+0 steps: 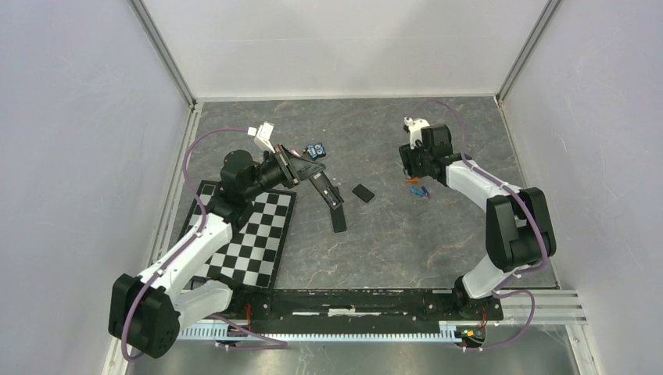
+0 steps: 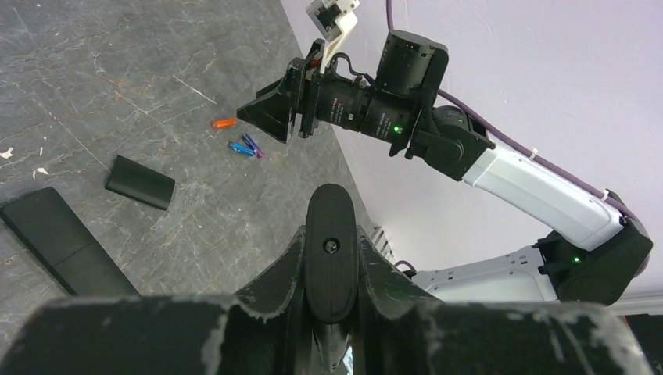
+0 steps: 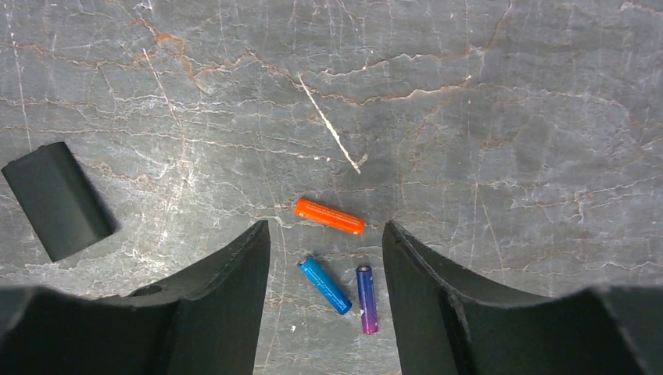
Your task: Load the batteries into the remote control
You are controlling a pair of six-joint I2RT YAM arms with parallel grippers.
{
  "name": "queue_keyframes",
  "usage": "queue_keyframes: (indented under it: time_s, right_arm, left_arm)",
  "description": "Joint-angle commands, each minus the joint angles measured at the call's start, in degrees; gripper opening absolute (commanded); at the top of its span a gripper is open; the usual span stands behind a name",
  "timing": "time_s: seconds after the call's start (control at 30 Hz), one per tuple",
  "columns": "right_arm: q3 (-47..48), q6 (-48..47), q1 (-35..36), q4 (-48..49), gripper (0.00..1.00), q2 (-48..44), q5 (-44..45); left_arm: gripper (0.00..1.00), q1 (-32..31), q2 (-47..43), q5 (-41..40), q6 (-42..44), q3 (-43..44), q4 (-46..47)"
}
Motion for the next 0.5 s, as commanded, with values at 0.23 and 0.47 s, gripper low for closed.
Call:
queue_keyframes:
  time_s: [0.23,0.47]
  right_arm:
    - [0.92,-11.38,-0.1,-8.05,0.6,-0.13,-2.03]
    - [0.03,-16.9,-0.19,-11.54,0.59,0.43,-4.76]
  left_arm:
    - [0.02,0.69,0.72,0.46,1.22,2.31,1.83]
    - [0.02,0.94,1.49,1.26,0.76,3.0,1.48]
